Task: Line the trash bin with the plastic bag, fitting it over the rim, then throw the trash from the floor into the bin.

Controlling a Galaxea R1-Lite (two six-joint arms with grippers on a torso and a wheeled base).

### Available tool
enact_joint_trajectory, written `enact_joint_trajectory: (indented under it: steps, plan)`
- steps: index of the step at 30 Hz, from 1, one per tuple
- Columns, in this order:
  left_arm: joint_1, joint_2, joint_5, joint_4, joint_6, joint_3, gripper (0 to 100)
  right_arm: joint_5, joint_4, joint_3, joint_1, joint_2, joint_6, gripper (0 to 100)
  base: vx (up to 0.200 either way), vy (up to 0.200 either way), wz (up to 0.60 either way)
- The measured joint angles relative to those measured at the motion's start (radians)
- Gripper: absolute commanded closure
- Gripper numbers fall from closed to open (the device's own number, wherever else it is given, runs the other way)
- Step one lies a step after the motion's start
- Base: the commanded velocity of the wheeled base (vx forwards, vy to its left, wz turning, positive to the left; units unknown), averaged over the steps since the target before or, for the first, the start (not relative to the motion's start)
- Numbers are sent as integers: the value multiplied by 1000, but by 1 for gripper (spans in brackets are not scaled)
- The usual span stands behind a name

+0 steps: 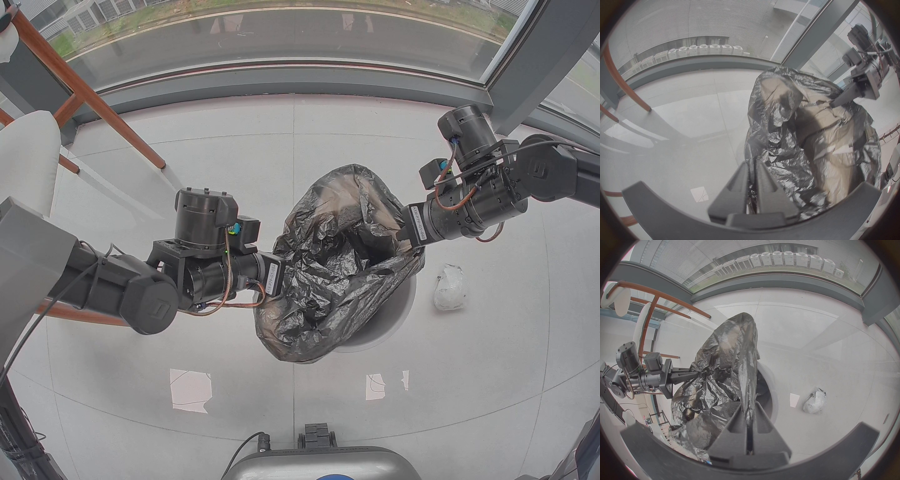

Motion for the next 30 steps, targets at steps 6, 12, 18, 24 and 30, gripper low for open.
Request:
enact_joint_trajectory:
  steps: [6,12,18,24,30]
  plan:
    - [1,-31,8,149,-1,-53,100,0,1,9,-20,-5,-3,100,0,0,0]
    - [2,-110,37,209,-2,-97,100,0,-1,33,-41,-4,-5,100,0,0,0]
    - [2,-136,50,211,-3,-85,100,-1,-2,43,-57,0,-5,100,0,0,0]
    - [-2,-141,59,199,-3,-56,100,0,-7,65,-101,10,-6,100,0,0,0]
    - [-1,-132,62,172,-3,-92,100,5,-41,47,-134,38,-7,100,0,0,0]
